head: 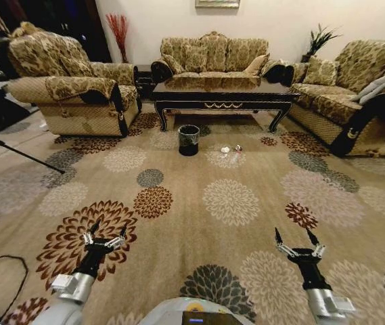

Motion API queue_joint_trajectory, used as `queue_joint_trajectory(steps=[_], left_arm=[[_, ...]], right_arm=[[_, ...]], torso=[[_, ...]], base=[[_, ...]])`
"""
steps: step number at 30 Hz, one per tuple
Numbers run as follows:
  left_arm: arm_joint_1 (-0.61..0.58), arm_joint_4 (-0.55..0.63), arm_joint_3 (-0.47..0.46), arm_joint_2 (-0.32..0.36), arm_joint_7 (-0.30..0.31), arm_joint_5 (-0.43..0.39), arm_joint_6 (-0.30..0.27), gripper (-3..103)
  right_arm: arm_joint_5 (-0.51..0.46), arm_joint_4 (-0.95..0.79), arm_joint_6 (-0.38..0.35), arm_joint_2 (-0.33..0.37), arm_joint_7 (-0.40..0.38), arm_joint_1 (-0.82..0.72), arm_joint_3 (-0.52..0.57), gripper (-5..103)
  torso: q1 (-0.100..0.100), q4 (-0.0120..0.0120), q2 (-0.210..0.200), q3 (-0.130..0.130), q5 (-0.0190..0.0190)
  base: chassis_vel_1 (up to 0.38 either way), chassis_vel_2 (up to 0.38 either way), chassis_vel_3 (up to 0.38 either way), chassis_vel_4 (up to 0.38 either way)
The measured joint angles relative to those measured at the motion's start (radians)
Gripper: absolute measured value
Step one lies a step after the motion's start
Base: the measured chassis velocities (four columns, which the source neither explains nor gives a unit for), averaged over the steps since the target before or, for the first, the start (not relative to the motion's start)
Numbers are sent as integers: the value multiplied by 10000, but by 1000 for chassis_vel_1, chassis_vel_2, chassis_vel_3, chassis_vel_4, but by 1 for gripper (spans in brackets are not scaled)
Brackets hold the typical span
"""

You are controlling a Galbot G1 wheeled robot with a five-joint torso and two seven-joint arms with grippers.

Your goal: Move to the front of the table and pick up the trash from the floor, then place it into the trash bin.

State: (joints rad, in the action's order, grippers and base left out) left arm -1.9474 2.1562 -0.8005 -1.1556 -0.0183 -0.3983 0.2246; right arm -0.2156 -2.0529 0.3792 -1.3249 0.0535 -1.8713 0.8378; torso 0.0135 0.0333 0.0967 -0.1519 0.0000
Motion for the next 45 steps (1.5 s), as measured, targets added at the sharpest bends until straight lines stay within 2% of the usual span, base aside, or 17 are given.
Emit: queue_joint_trajectory(steps=[18,27,32,38,45], left_arm=[[19,-37,-62,65,89,-55,51,100],[7,-56,-56,56,90,-55,77,100],[4,-91,-42,40,109,-38,103,100],[62,-242,-34,9,337,-30,616,100],[68,-331,-26,-33,337,-47,877,100]], right_arm=[[93,-55,-8,-90,16,-46,-19,100],[134,-122,-11,-124,-4,-145,17,100],[143,-122,-5,-138,-12,-163,23,100],[222,-139,-11,-143,0,-154,22,100],[280,-140,-7,-160,15,-146,5,100]], torso=[[-91,0,-648,556,0],[-76,0,-985,979,0],[-70,0,-984,1030,-1],[-60,0,-982,1029,-1],[-58,1,-980,1007,0]], base=[[0,0,0,0],[0,0,0,0],[0,0,0,0],[0,0,0,0],[-15,6,16,-12]])
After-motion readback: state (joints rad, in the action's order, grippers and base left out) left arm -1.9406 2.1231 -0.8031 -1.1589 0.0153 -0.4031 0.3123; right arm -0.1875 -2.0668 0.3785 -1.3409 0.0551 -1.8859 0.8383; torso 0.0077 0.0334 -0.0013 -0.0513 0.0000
